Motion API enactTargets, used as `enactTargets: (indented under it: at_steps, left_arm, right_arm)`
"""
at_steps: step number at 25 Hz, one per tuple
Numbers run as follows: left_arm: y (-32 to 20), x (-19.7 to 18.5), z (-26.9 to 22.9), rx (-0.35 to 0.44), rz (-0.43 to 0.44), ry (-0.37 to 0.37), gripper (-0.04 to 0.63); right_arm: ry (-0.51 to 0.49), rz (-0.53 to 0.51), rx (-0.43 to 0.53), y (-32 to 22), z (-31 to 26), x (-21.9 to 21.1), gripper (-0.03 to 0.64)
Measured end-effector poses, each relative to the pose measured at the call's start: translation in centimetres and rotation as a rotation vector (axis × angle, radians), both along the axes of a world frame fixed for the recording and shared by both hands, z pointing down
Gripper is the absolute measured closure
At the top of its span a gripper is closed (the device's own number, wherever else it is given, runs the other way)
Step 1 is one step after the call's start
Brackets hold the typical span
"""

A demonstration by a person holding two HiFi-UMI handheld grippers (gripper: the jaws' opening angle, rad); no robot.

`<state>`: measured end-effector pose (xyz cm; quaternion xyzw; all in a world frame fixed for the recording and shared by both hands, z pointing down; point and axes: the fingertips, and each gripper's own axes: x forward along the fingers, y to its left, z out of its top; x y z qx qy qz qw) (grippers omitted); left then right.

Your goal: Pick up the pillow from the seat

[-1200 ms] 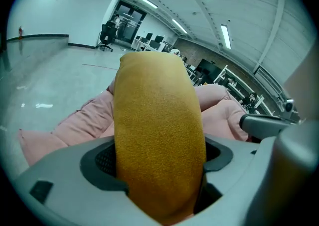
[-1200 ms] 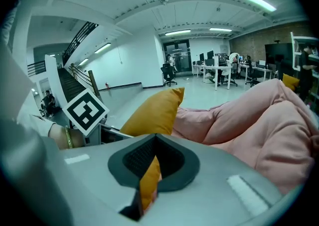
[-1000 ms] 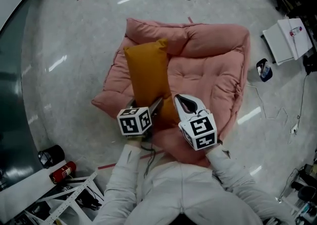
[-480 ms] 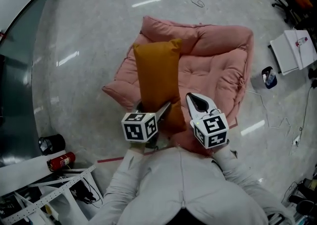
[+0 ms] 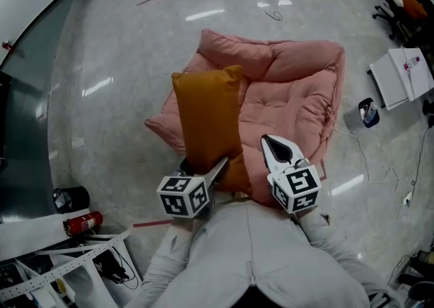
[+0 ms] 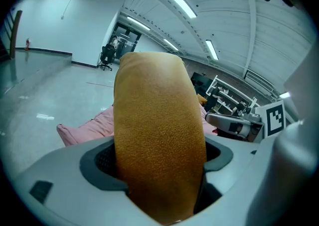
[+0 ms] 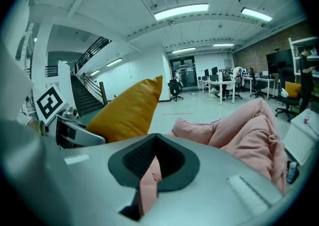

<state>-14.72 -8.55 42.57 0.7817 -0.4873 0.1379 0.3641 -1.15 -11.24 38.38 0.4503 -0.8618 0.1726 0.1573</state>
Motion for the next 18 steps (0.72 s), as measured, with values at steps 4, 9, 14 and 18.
enactTargets:
  at_steps: [4, 9, 14, 18]
  left_arm:
    - [0.2, 0.2, -0.5, 0.013, -0.013, 0.015, 0.172]
    - [-0.2, 0.5, -0.5, 0.022, -0.010, 0.011, 0.172]
    - [-0.4, 0.6, -0.6, 0.025, -0.007, 0.009, 0.170]
    - [-0.4, 1.2, -0.8, 0.030, 0.005, 0.007, 0.170]
  right_arm:
    - [0.000, -0.002, 0.005, 0.2, -0.2, 0.4, 0.618]
    - [-0.008, 0.006, 0.012, 0.3, -0.5, 0.8, 0.618]
    - [-0.008, 0.009, 0.012, 0.9, -0.7, 1.0, 0.618]
    - [-0.007, 0.018, 0.015, 1.3, -0.8, 1.5, 0.618]
